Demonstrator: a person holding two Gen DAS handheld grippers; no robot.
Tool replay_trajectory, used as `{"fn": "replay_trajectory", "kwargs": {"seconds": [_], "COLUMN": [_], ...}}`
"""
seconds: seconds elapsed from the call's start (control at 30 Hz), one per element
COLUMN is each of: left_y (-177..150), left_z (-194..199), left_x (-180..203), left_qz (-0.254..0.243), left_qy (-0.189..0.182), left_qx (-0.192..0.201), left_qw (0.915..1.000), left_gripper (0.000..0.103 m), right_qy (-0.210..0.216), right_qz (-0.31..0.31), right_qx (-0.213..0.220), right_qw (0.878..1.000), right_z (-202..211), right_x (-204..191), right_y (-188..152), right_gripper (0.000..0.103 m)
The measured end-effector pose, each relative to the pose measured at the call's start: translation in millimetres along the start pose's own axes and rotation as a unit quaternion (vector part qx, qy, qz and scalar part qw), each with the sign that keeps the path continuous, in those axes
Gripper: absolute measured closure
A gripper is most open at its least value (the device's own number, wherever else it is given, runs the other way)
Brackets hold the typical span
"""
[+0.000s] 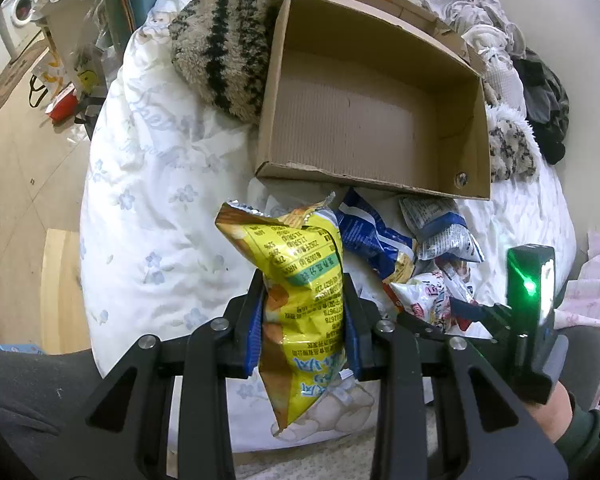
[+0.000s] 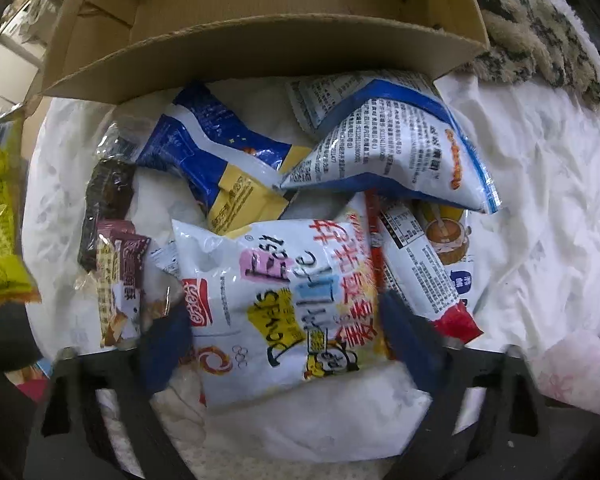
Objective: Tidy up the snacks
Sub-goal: 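Carry both bags over the cardboard box and lower them inside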
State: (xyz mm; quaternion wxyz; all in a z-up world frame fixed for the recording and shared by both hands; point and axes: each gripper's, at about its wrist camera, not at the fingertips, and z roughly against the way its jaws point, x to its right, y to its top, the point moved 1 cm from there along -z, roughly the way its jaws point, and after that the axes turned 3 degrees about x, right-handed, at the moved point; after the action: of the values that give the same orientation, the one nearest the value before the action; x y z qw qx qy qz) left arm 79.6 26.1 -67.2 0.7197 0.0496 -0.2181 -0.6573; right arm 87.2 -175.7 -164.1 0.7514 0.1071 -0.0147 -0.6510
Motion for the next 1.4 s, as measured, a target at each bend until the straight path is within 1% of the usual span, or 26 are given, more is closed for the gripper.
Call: {"fn": "replay_trajectory", "kwargs": {"seconds": [0.03, 0.1, 0.13, 0.2, 0.27, 0.33, 0.43, 0.5, 0.57, 0.63, 0.73, 0.83, 0.9, 1.03, 1.2, 1.4], "left_y": [-0.2, -0.1, -0.1, -1.2, -2.4, -3.0, -2.9, 1.6, 9.7, 20.0, 36.8, 55.4, 70.1, 93.6, 115.1, 124.0], "left_z": [-0.3, -0.2, 0.0, -0.2, -0.8, 0.3, 7.0, 15.0, 24.7, 32.5, 35.9, 32.0, 27.8, 18.9, -2.6, -32.8], "left_x": [0.2, -0.1, -0.4, -1.2, -1.2, -1.9, 0.3, 4.5, 9.6, 15.7, 21.0, 27.2, 32.2, 45.8, 59.8, 63.0], "left_qz": [0.000, 0.000, 0.000, 0.000, -0.001, -0.001, -0.004, -0.012, -0.022, -0.034, -0.043, -0.046, -0.051, -0.069, -0.095, -0.109], "left_qy": [0.000, 0.000, 0.002, 0.004, 0.008, 0.012, 0.012, 0.006, 0.001, 0.006, 0.011, 0.011, 0.013, 0.028, 0.039, 0.044], "left_qx": [0.000, -0.001, 0.000, 0.000, 0.000, 0.003, 0.018, 0.031, 0.051, 0.069, 0.077, 0.073, 0.072, 0.084, 0.090, 0.100], "left_qw": [1.0000, 1.0000, 1.0000, 1.0000, 1.0000, 0.9999, 0.9998, 0.9994, 0.9984, 0.9970, 0.9961, 0.9962, 0.9960, 0.9937, 0.9907, 0.9879], "left_gripper": [0.074, 0.074, 0.074, 0.074, 0.074, 0.074, 0.074, 0.074, 0.074, 0.074, 0.074, 0.074, 0.074, 0.074, 0.074, 0.074], "right_qy": [0.005, 0.012, 0.018, 0.044, 0.059, 0.088, 0.137, 0.155, 0.161, 0.168, 0.174, 0.181, 0.177, 0.179, 0.184, 0.190], "right_qz": [-0.001, 0.000, -0.001, -0.007, -0.007, -0.021, -0.045, -0.053, -0.055, -0.055, -0.056, -0.053, -0.052, -0.058, -0.070, -0.091], "right_qx": [0.001, 0.007, 0.010, 0.016, 0.026, 0.036, 0.066, 0.090, 0.109, 0.125, 0.146, 0.157, 0.166, 0.173, 0.180, 0.179], "right_qw": [1.000, 1.000, 1.000, 0.999, 0.998, 0.995, 0.987, 0.982, 0.979, 0.976, 0.972, 0.970, 0.969, 0.967, 0.964, 0.961], "right_z": [2.0, 9.6, 14.1, 24.4, 34.4, 45.8, 71.4, 87.9, 102.0, 112.4, 130.6, 138.3, 136.5, 132.3, 120.8, 92.9], "right_x": [-0.4, 0.1, 1.4, 3.0, 2.2, 6.7, 14.4, 19.1, 21.4, 24.0, 28.0, 34.1, 32.7, 36.6, 50.0, 63.0], "right_y": [-0.5, -2.1, -3.7, -8.2, -11.6, -12.5, -12.3, -10.3, -10.1, -6.1, 9.6, 27.4, 44.5, 71.8, 105.4, 132.6], "right_gripper": [0.031, 0.041, 0.043, 0.048, 0.049, 0.050, 0.050, 0.050, 0.050, 0.050, 0.050, 0.050, 0.050, 0.050, 0.050, 0.050]}}
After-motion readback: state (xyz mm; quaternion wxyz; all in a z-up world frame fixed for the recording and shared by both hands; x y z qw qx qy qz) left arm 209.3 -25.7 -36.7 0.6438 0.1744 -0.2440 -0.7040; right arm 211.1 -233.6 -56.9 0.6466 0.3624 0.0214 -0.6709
